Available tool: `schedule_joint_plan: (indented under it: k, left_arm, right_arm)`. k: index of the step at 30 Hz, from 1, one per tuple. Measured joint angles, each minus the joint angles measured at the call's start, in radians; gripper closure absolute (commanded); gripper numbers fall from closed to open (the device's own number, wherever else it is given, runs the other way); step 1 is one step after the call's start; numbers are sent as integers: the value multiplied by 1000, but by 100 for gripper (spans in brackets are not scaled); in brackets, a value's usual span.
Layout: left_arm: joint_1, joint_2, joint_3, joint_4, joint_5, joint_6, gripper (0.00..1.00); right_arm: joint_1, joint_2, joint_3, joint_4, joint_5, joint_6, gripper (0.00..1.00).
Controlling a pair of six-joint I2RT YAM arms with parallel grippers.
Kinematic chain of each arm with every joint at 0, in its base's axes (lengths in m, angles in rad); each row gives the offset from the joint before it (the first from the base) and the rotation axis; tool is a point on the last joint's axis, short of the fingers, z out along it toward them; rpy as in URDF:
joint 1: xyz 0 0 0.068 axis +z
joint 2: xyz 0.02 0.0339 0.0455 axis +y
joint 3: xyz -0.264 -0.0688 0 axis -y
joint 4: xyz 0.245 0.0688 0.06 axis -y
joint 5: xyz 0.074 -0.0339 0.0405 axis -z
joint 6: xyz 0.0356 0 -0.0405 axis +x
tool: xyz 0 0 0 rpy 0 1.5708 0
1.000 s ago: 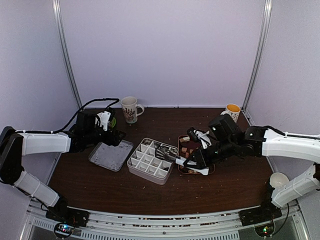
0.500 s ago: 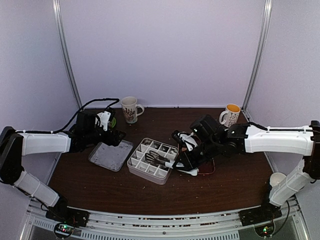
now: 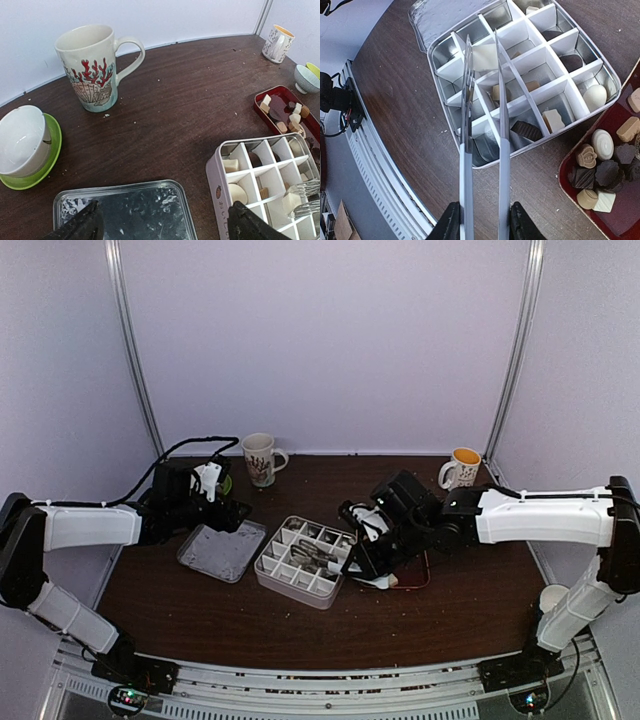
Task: Pack the chocolate
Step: Place the fake chocolate in the empty pocket of the box.
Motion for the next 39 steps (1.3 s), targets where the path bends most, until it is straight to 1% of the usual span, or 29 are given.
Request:
schedule_joint_plan:
  k: [5, 9, 18, 21, 24, 28, 32, 33, 36, 39]
  left_arm:
    - [0, 0, 0, 0, 0, 0, 12]
    - [0, 0, 0, 0, 0, 0, 12]
    - [0, 0, 0, 0, 0, 3, 11]
    - [0, 0, 0, 0, -2, 3, 8]
    - [0, 0, 0, 0, -11, 3, 2]
    - [0, -9, -6, 1, -68, -1, 2]
    - [0, -54, -37, 5, -129, -21, 2]
    - [0, -61, -40, 4, -135, -28, 3]
    - [0, -68, -40, 1, -127, -44, 11]
    - [0, -70, -37, -25, -106, -59, 13]
  right_arm:
    - [0, 2, 8, 8, 9, -4, 62]
    - [0, 2, 8, 10, 23, -9, 60]
    - [0, 2, 8, 10, 36, -12, 62]
    - [0, 0, 8, 18, 45, -13, 63]
    - [0, -8, 8, 31, 57, -14, 64]
    - [0, -41, -3, 68, 83, -23, 65]
    - [-2, -84, -36, 119, 112, -48, 65]
    - [-3, -89, -43, 130, 117, -57, 65]
    - [-11, -98, -57, 146, 128, -74, 65]
    - [-23, -122, -89, 164, 141, -91, 65]
